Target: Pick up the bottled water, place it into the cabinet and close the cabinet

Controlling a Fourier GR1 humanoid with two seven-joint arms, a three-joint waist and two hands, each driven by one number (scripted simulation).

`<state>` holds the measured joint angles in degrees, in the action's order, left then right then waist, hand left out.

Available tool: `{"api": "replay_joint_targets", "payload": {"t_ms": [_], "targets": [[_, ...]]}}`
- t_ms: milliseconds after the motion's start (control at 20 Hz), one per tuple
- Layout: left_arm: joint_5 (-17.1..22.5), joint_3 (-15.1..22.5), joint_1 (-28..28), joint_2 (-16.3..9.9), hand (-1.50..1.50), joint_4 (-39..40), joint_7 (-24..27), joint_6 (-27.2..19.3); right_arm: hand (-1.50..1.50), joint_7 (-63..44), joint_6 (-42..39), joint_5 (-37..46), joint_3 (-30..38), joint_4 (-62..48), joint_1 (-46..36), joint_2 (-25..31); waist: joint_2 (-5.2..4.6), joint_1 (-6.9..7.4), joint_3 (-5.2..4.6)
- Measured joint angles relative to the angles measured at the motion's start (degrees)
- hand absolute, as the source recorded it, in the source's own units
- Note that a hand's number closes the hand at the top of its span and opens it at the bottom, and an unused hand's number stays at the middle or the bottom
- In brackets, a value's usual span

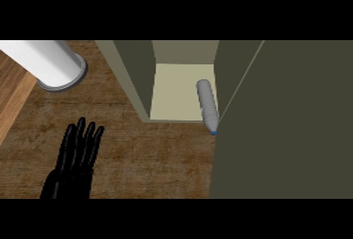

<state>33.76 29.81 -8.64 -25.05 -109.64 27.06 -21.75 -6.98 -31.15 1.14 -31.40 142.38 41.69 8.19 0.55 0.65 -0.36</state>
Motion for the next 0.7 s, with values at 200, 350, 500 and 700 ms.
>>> {"api": "replay_joint_targets", "payload": {"t_ms": [200, 350, 500, 700], "targets": [[1.0, -1.4, -2.6, -1.9, -1.5, -2.7, -0.2, 0.9, 1.5, -3.8, 1.1, 1.1, -1.4, -0.1, -5.3, -0.9, 0.19, 0.45, 0.03], [2.2, -3.0, -3.8, -2.9, -1.5, -2.8, 0.2, 2.3, 1.5, -6.9, 1.2, 1.7, -2.6, -0.1, -10.0, -1.6, 0.23, 0.56, -0.01], [3.0, -4.1, -5.5, -3.9, -1.5, -3.2, 1.0, 3.7, 1.5, -10.1, 1.3, 2.5, -4.2, -0.5, -15.4, -2.9, 0.28, 0.95, -0.13], [4.1, -5.8, -7.2, -5.2, -1.5, -3.7, 1.7, 5.6, 1.5, -13.7, 2.4, 3.9, -7.2, -1.3, -22.0, -3.1, 0.27, 1.02, -0.23]]}}
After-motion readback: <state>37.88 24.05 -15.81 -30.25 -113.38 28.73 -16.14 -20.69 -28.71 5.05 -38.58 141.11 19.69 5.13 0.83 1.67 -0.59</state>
